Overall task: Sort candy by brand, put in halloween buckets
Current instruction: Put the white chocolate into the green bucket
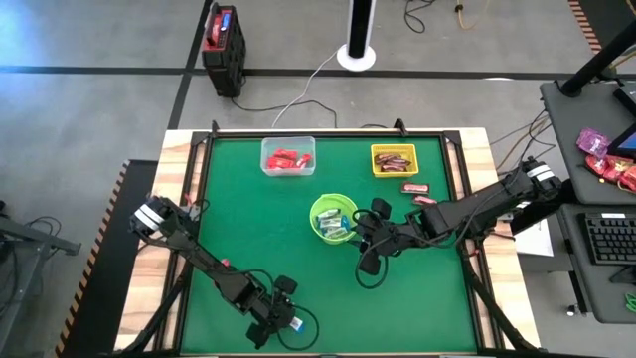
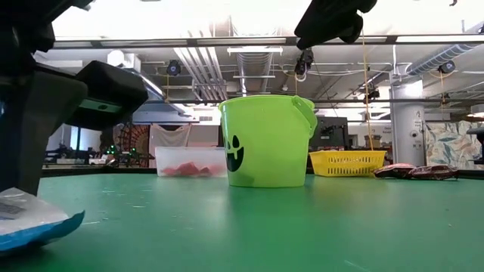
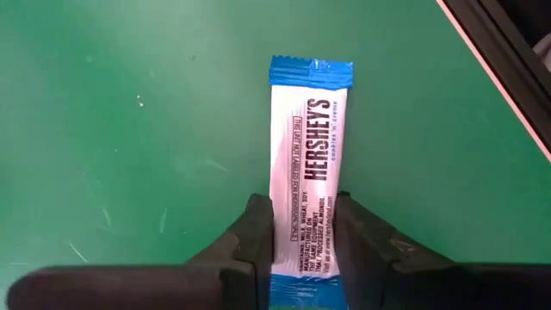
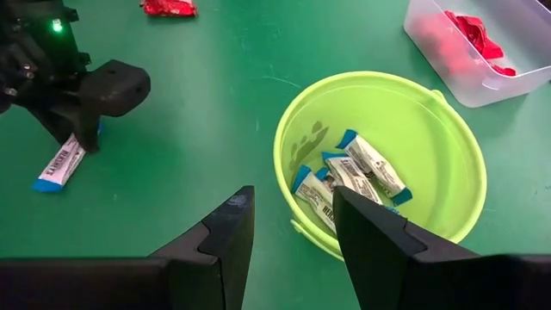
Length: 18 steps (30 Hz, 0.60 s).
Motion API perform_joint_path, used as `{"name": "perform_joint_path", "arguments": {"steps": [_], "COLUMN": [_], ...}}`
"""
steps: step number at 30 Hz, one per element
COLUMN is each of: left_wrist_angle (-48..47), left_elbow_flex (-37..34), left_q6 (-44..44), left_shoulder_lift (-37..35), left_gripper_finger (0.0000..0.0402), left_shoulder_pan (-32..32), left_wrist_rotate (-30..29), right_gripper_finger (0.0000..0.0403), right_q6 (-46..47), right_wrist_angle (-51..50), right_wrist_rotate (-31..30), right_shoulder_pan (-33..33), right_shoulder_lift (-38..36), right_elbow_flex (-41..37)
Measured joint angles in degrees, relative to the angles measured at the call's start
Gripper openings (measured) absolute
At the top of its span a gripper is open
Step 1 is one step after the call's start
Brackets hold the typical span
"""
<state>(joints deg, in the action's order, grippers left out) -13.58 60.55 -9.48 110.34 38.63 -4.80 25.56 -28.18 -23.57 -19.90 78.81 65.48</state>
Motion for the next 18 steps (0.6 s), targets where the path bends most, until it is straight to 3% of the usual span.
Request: {"name": "perform_joint_path", "arguments": {"steps": [12,18], "left_wrist_angle": [-2.47,-7.55], "left_elbow_flex": [-0.58,-0.5], "left_q6": [3.46,4.55], "left_shoulder_lift": [-4.55,-10.81], "left_gripper_finger": [0.0073,0.0011], "left_shoulder_pan": [-0.15,-0.09], "left_wrist_rotate": [-0.84,-4.96], "right_gripper_finger": [0.0151,0.0151], "right_q6": [2.6,3.86], "right_wrist_angle": [0.17,0.15], "right_wrist_rotate": [0.0,-0.02], "right_shoulder_pan": [0.0,0.0], "right_shoulder_lift": [0.02,0.04], "right_elbow_flex": [-2.43,-3.2]}}
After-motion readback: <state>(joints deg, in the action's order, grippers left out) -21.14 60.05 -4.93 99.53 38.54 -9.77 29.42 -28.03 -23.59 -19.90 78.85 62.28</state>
